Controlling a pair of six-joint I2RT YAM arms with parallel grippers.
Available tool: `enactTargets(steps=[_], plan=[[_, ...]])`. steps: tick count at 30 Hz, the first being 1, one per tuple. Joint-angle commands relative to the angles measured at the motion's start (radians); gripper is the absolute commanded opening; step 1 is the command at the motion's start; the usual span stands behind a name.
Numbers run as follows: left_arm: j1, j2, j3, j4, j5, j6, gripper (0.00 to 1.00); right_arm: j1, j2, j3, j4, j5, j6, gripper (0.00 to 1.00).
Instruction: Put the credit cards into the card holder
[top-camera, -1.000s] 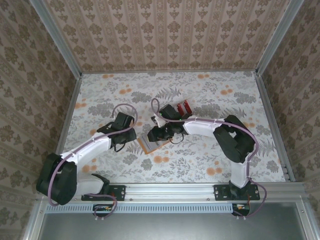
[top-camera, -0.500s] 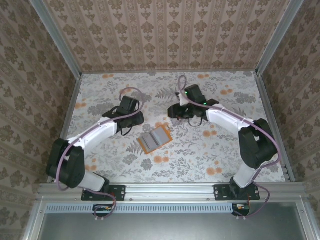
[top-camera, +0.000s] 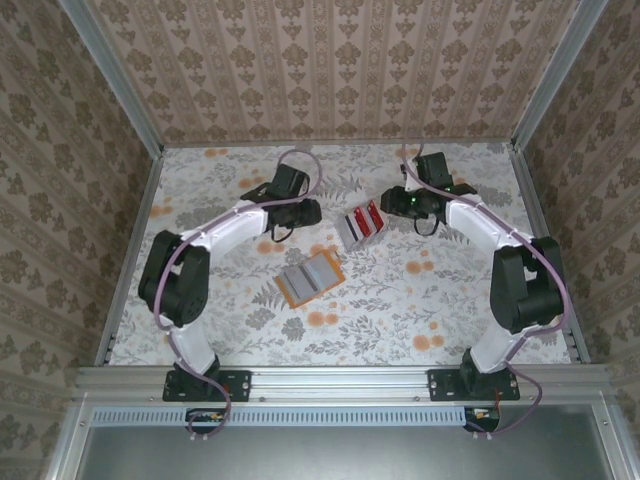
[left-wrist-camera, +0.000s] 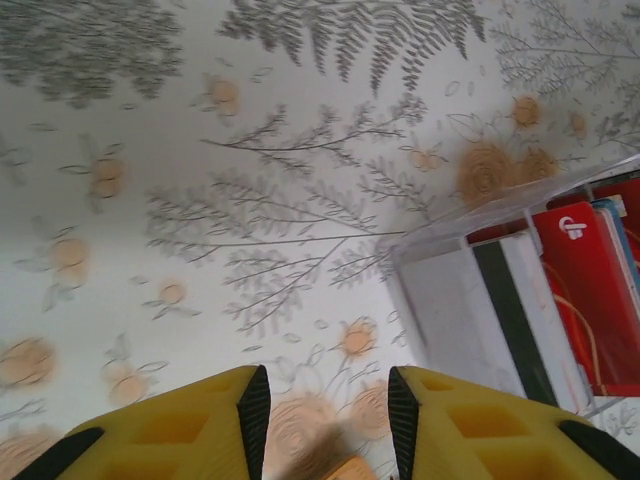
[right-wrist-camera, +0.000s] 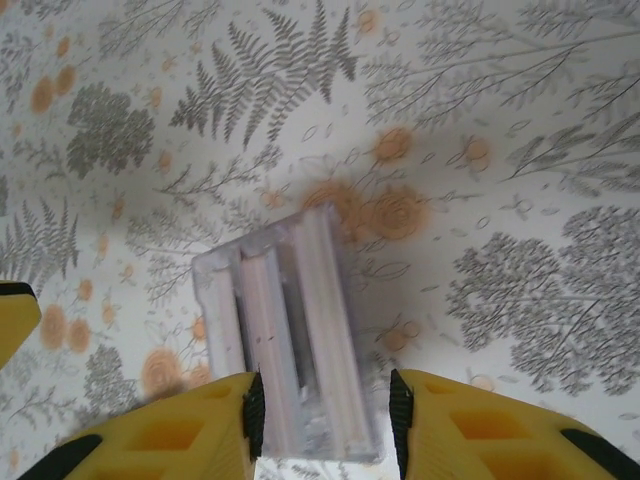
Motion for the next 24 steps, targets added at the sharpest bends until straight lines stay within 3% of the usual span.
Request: enactTargets(steps=[1,13,24], plan=[[-0.011,0.072,0.087,-0.013,0.075,0.029,0.40,-0.015,0.049,0.048,-0.059,0.031,-0.035,0.42],[-0.039,0.290,0.293,-0.026,0.167,0.005,0.41,-0.033,0.168,0.136,-0.073,-0.043,-0.034,0.44],[-0.058,0.360,0.358,-0.038,0.185,-0.008,0.41,-0.033,0.211,0.162,-0.059,-0.127,-0.007,0.47]])
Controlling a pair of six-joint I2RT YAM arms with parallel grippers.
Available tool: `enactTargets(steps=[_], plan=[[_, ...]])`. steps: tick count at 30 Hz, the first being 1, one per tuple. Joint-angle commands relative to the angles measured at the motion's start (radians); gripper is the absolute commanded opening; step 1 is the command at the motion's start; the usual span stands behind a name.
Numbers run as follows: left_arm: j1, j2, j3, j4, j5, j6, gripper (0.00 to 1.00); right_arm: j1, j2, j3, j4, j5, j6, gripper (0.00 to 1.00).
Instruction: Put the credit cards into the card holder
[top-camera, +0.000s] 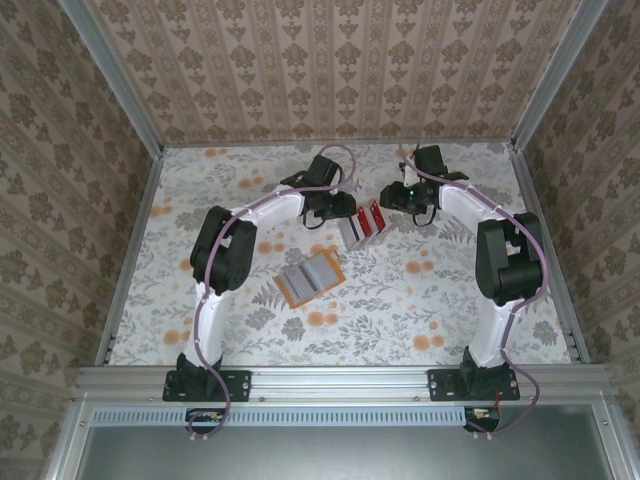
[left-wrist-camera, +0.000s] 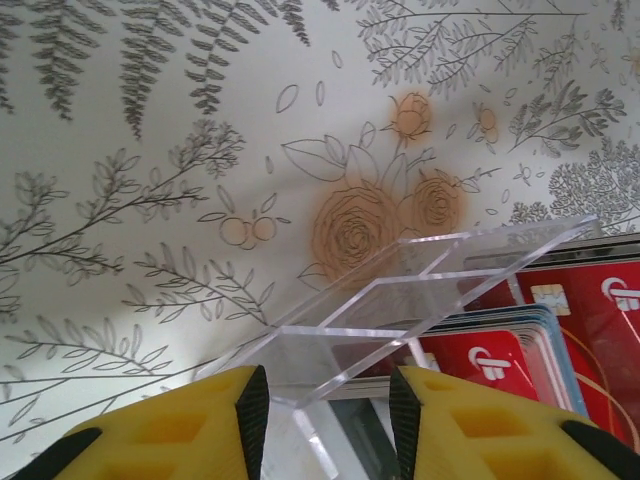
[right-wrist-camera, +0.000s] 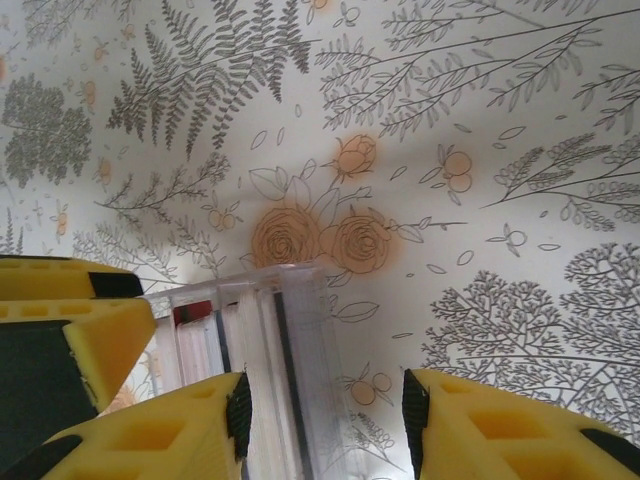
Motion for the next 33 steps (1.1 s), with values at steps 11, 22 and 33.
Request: enactTargets(steps=[11,22,33], plan=[[-0.017,0.008,-0.039,0.012,0.020,-0.028,0.41,0.042,0.012,0.020,-0.033,-0.093,0.001,0.47],[-0.030,-0.017,-0.127,0.071,0.018,-0.057,0.41,0.086,0.041,0.048,-0.100,-0.024,-0.041,0.48],[-0.030,-0.039,-0.149,0.074,0.004,-0.053,0.41,0.111,0.038,0.070,-0.138,0.061,-0.069,0.47]])
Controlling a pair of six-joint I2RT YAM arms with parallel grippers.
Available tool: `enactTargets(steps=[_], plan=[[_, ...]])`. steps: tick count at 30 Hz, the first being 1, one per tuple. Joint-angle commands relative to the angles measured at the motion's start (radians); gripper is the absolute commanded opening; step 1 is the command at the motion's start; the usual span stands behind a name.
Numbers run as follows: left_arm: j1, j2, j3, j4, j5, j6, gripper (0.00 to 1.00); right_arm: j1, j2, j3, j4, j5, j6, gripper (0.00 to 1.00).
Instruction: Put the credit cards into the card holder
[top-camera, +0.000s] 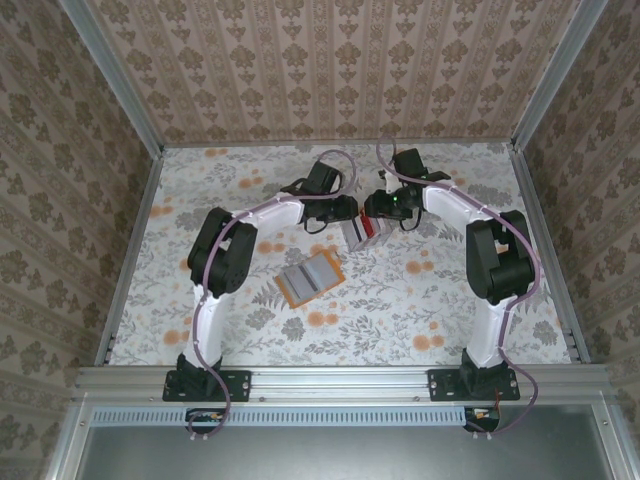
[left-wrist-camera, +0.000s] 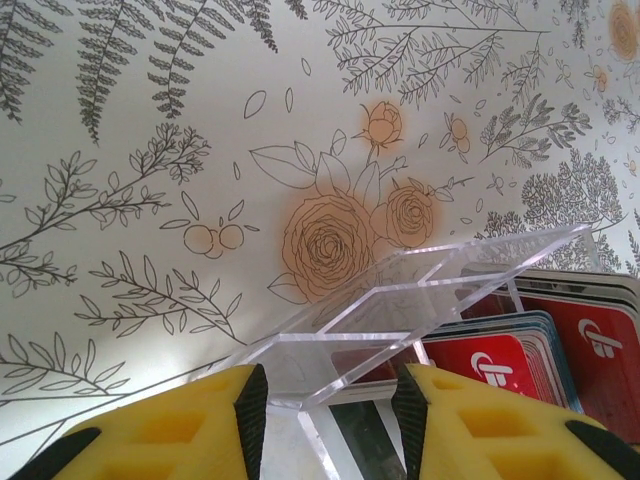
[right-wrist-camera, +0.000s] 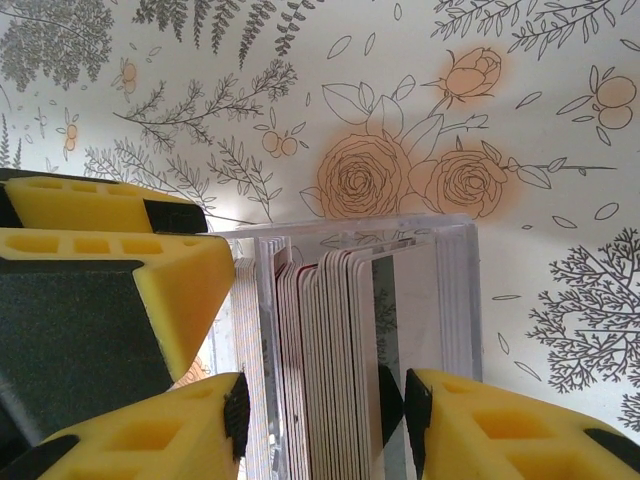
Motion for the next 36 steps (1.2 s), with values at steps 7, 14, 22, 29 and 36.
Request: enactTargets(steps=[7,14,22,29,36], plan=[[-0.017,-0.002,-0.039,-0.075,0.005,-0.021,0.41,0.021,-0.052,0.007,-0.027,-0.027,0.007,0.47],[-0.017,-0.004,-0.039,-0.074,0.004,-0.020,0.41,0.022,-0.075,0.015,-0.040,-0.016,0.001,0.47],[-0.017,-0.006,-0.041,-0.077,0.002,-0.019,0.41,0.021,-0.065,0.015,-0.048,0.000,-0.004,0.45],[-0.016,-0.006,-0.040,-0.079,0.002,-0.019,0.41,0.011,-0.088,0.017,-0.048,0.022,-0.014,0.30],[-0.016,-0.011,-0.041,-0.081,-0.001,-0.019,0.41,0.003,-0.101,0.018,-0.075,0.031,-0.019,0.15]])
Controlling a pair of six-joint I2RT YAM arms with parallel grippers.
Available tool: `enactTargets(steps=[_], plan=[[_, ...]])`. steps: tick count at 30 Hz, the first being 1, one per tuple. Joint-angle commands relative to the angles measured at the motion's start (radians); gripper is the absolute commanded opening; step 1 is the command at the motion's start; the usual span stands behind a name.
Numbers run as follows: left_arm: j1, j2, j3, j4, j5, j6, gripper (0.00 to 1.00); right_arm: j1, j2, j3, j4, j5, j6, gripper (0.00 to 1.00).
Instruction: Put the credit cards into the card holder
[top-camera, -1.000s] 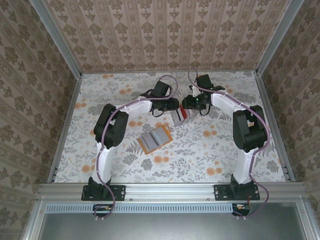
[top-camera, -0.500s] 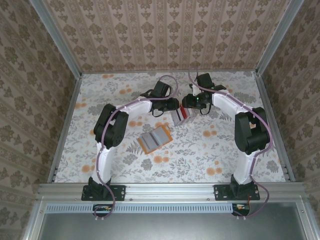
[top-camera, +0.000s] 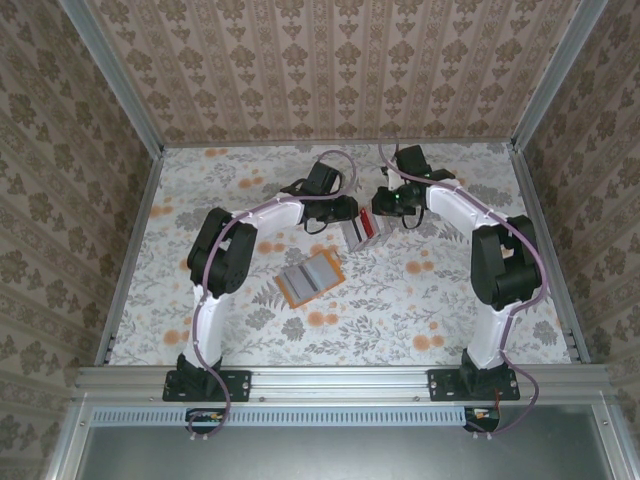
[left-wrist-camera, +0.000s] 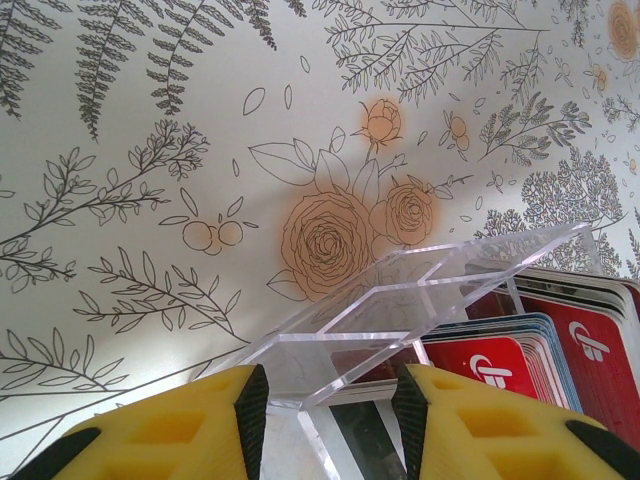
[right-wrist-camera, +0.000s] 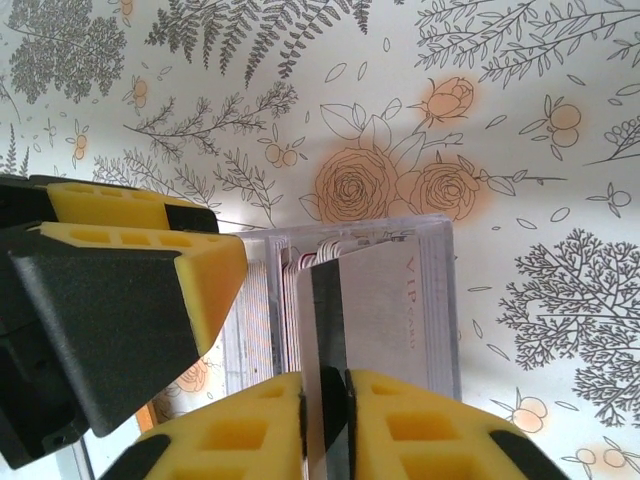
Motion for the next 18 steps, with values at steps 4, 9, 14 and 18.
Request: enactTargets(steps=[4,9,14,18], plan=[[-0.015,-0.012,-0.034,-0.091,0.000,-0.014,0.41,-0.006,-0.050,0.015,-0.046,-0.006,-0.012,0.10],[-0.015,-0.019,-0.028,-0.099,-0.003,-0.012,0.41,-0.013,-0.072,0.012,-0.052,0.012,-0.021,0.05],[-0.011,-0.051,-0.027,-0.116,-0.012,0.001,0.41,-0.017,-0.121,0.000,-0.055,0.056,-0.037,0.05],[0.001,-0.101,-0.032,-0.141,-0.027,0.016,0.41,-0.017,-0.181,-0.031,-0.040,0.091,-0.041,0.05]])
